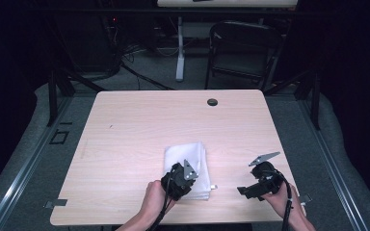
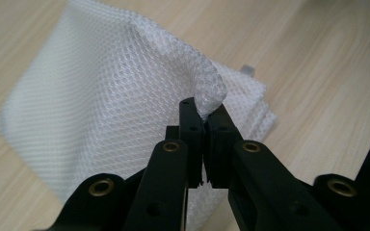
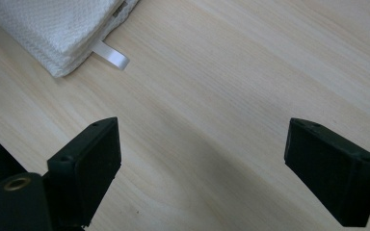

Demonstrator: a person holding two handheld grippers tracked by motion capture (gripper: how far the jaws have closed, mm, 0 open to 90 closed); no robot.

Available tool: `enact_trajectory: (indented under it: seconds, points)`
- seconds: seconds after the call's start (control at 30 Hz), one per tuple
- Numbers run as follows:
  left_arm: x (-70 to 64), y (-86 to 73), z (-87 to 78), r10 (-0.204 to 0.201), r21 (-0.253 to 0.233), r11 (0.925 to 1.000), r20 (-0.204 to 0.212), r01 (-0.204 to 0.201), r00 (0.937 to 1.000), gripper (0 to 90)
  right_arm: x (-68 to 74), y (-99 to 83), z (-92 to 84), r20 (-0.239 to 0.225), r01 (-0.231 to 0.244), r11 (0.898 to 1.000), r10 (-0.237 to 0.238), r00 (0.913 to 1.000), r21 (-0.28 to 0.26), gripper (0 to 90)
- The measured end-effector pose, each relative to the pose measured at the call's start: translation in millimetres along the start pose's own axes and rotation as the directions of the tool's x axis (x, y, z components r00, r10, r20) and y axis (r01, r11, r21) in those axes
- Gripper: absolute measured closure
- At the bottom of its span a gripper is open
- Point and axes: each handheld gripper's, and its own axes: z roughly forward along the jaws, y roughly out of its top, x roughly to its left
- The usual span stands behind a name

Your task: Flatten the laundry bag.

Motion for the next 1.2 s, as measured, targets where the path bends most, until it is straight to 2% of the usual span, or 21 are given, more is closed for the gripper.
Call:
enact_trajectory:
  seconds: [0.1,0.13,0.17,0.2,0.4,0.43,0.47,0.5,0.63,0.67,0.7,0.83,0.87,0.9,0.93,1.0,1.03,1.07,1.13,1.17,1.2]
  points:
    - [9.5,-3.2,-13.4,-0.045,-0.054,0.9976,-0.002,0.045,0.999,88.3,0.8,1.6,1.5,-0.002,0.005,1.0,-0.005,1.0,-0.002,13.5]
    - [15.3,-5.6,-18.9,-0.076,-0.078,0.9941,0.005,0.076,0.9971,88.2,1.5,3.1,3.9,-0.002,0.007,1.0,-0.007,1.0,0.007,13.8]
    - [15.3,-5.6,-18.9,-0.076,-0.078,0.9941,0.005,0.076,0.9971,88.2,1.3,3.8,4.9,0.0,0.017,1.0,-0.017,0.9999,0.017,14.0]
    - [21.8,-8.7,-24.6,-0.106,-0.103,0.9891,0.006,0.106,0.9944,88.2,2.3,4.8,5.8,-0.009,0.011,1.0,-0.011,0.9999,0.011,14.2]
    - [32.8,-15.0,-35.7,-0.149,-0.123,0.9812,0.006,0.149,0.9888,88.2,3.7,7.7,4.7,0.002,0.016,1.0,-0.016,0.9999,0.002,15.1]
    - [34.4,-16.6,-37.1,-0.153,-0.128,0.9801,0.0,0.152,0.9882,88.2,4.9,9.4,4.9,0.006,0.032,0.999,-0.032,0.9995,0.007,15.5]
    - [37.2,-20.8,-40.7,-0.175,-0.13,0.9758,0.015,0.176,0.9844,88.2,7.8,10.6,5.6,0.0,0.027,1.0,-0.027,0.9996,-0.005,16.4]
    - [37.5,-23.1,-42.0,-0.184,-0.143,0.9726,0.007,0.183,0.9829,88.2,9.2,11.5,6.0,0.008,0.032,0.999,-0.032,0.9995,-0.009,17.2]
    - [40.6,-29.4,-48.2,-0.197,-0.152,0.9691,-0.001,0.194,0.9805,88.2,15.0,17.6,7.0,0.006,0.061,0.998,-0.061,0.9981,-0.011,19.4]
    - [42.3,-31.4,-50.2,-0.201,-0.161,0.9669,-0.005,0.198,0.9796,88.2,18.3,23.2,9.0,0.008,0.071,0.997,-0.071,0.9975,-0.011,21.8]
    - [45.3,-34.4,-52.8,-0.22,-0.174,0.9608,-0.002,0.216,0.9755,88.2,18.3,23.2,9.0,0.008,0.071,0.997,-0.071,0.9975,-0.011,21.8]
    - [55.0,-42.8,-57.3,-0.271,-0.186,0.9451,0.015,0.269,0.9625,88.2,21.5,35.8,15.0,0.003,0.087,0.996,-0.087,0.9962,-0.005,30.0]
    - [57.7,-45.2,-59.3,-0.265,-0.176,0.9488,0.01,0.262,0.9642,88.2,22.0,38.4,16.7,0.0,0.094,0.996,-0.094,0.9956,-0.012,34.6]
    - [58.4,-47.1,-59.9,-0.272,-0.184,0.9458,-0.001,0.267,0.9622,88.2,23.4,43.5,19.1,-0.004,0.102,0.995,-0.102,0.9948,-0.003,40.9]
    - [61.1,-49.6,-61.9,-0.272,-0.179,0.9468,-0.001,0.267,0.9624,88.2,24.1,45.7,20.6,-0.005,0.101,0.995,-0.101,0.9949,-0.01,46.8]
    - [64.3,-55.0,-64.3,-0.282,-0.177,0.9448,-0.012,0.275,0.9594,88.2,25.0,47.9,22.3,-0.015,0.103,0.995,-0.103,0.9945,-0.015,51.2]
    - [65.9,-58.5,-65.4,-0.288,-0.174,0.9437,-0.011,0.281,0.9577,88.2,27.5,53.0,25.4,0.0,0.117,0.993,-0.117,0.9932,-0.011,62.4]
    - [66.9,-62.8,-67.1,-0.286,-0.176,0.9447,-0.029,0.277,0.9578,88.2,28.9,54.6,26.2,-0.002,0.119,0.993,-0.119,0.9929,-0.005,65.9]
    - [67.9,-65.0,-68.0,-0.291,-0.173,0.9437,-0.027,0.282,0.9563,88.2,32.7,59.4,31.4,-0.013,0.137,0.991,-0.137,0.9905,0.001,75.4]
    - [68.4,-65.9,-68.6,-0.294,-0.169,0.9435,-0.026,0.285,0.9556,88.2,32.7,59.4,31.4,-0.013,0.137,0.991,-0.137,0.9905,0.001,75.4]
    - [69.4,-67.3,-69.8,-0.292,-0.169,0.9441,-0.031,0.283,0.9558,88.2,35.2,63.4,35.6,-0.009,0.147,0.989,-0.147,0.9891,0.01,81.7]
